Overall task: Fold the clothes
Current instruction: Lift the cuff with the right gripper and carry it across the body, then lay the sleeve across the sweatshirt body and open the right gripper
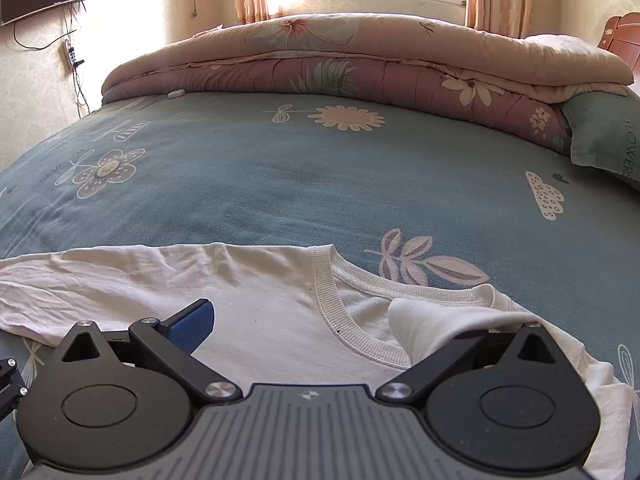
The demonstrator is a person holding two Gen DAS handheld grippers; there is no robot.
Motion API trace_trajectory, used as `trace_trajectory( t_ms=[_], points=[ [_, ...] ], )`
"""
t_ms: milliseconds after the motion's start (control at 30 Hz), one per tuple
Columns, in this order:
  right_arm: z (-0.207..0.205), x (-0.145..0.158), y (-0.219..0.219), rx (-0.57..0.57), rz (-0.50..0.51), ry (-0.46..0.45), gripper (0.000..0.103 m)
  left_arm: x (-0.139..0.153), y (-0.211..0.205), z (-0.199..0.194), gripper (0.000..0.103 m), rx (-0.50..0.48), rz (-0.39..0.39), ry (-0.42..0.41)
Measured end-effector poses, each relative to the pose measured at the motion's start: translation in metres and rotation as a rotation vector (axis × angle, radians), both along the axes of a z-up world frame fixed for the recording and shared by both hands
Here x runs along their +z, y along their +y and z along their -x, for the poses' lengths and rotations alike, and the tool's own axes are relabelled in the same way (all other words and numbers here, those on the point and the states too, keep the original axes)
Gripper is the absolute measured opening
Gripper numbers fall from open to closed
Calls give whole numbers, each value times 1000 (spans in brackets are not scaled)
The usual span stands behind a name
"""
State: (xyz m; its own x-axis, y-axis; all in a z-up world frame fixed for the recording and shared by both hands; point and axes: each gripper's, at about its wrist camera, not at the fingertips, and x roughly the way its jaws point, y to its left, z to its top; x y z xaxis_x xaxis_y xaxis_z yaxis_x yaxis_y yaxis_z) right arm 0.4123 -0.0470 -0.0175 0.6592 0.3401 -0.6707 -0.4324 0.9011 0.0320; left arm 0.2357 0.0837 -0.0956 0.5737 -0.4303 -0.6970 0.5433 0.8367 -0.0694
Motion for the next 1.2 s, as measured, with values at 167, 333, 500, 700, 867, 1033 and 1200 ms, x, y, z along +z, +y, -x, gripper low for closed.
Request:
trace_trajectory(
  t_ms=[167, 333, 500, 700, 867, 1033, 1200],
  points=[
    [6, -18, 19, 26, 37, -29, 103, -3, 2, -2, 102, 9, -2, 8],
    [16, -20, 38, 126, 55, -69, 103, -4, 2, -2, 102, 6, -1, 6],
    [20, -27, 51, 175, 66, -50, 103, -4, 2, -2, 102, 5, 2, 6],
    [17, -35, 56, 214, 21, 28, 103, -4, 2, -2, 102, 3, 6, 7],
    [21, -41, 59, 237, 7, 40, 103, -4, 1, -1, 102, 1, 8, 7],
    [20, -39, 64, 248, -44, 40, 103, -4, 0, -2, 102, -2, 10, 8],
    [22, -51, 73, 260, 42, 64, 103, -4, 0, -2, 102, -3, 11, 8]
  ],
)
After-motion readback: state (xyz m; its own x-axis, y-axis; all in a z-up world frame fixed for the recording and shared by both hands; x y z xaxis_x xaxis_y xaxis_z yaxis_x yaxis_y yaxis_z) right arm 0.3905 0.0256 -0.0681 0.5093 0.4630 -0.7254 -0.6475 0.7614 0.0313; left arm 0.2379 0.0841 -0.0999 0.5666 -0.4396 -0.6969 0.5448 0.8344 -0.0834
